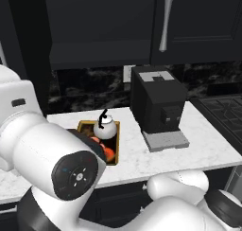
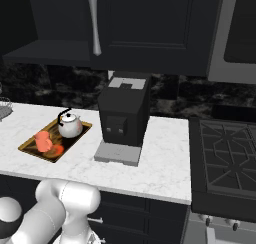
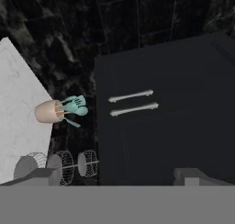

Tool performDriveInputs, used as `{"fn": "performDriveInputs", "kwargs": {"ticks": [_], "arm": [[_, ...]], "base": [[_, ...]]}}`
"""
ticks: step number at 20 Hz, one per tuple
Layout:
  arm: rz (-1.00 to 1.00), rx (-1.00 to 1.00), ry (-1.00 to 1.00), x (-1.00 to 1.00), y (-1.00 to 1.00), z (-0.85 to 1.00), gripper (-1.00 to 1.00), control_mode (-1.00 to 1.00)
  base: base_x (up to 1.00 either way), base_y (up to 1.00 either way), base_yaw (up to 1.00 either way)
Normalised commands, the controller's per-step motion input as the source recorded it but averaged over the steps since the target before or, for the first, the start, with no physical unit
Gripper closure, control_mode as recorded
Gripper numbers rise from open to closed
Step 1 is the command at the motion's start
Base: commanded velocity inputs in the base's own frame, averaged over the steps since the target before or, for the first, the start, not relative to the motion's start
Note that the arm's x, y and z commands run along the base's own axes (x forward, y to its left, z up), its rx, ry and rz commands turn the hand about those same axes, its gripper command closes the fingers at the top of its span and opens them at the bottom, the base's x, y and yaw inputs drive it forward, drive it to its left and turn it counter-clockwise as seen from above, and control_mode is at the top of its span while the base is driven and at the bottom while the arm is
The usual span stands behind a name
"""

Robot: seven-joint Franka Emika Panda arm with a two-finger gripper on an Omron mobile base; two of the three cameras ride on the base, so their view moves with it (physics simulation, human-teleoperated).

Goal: Pick the kettle from the counter and place it on the tray. Then pick the mug from the cabinet and place it on the tray. Then close the cabinet doors.

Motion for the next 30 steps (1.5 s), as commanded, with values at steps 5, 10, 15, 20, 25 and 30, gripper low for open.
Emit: {"fn": "performDriveInputs", "kwargs": {"ticks": [5, 10, 15, 20, 25, 30], "arm": [[-0.15, -0.02, 0.0, 0.27, -0.09, -0.07, -1.0, -1.0], [-0.15, -0.01, 0.0, 0.28, -0.17, 0.0, -1.0, -1.0], [-0.1, 0.0, 0.0, 0.24, -0.1, 0.0, -1.0, -1.0], [-0.23, -0.04, 0.0, 0.16, -0.48, 0.0, -1.0, -1.0], [-0.28, -0.01, 0.0, 0.1, -0.67, 0.0, -1.0, -1.0], [-0.28, 0.0, 0.01, 0.11, -0.75, 0.0, -1.0, -1.0]], "base": [[0.0, 0.0, 0.0], [0.0, 0.0, 0.0], [0.0, 0.0, 0.0], [0.0, 0.0, 0.0], [0.0, 0.0, 0.0], [0.0, 0.0, 0.0]]}}
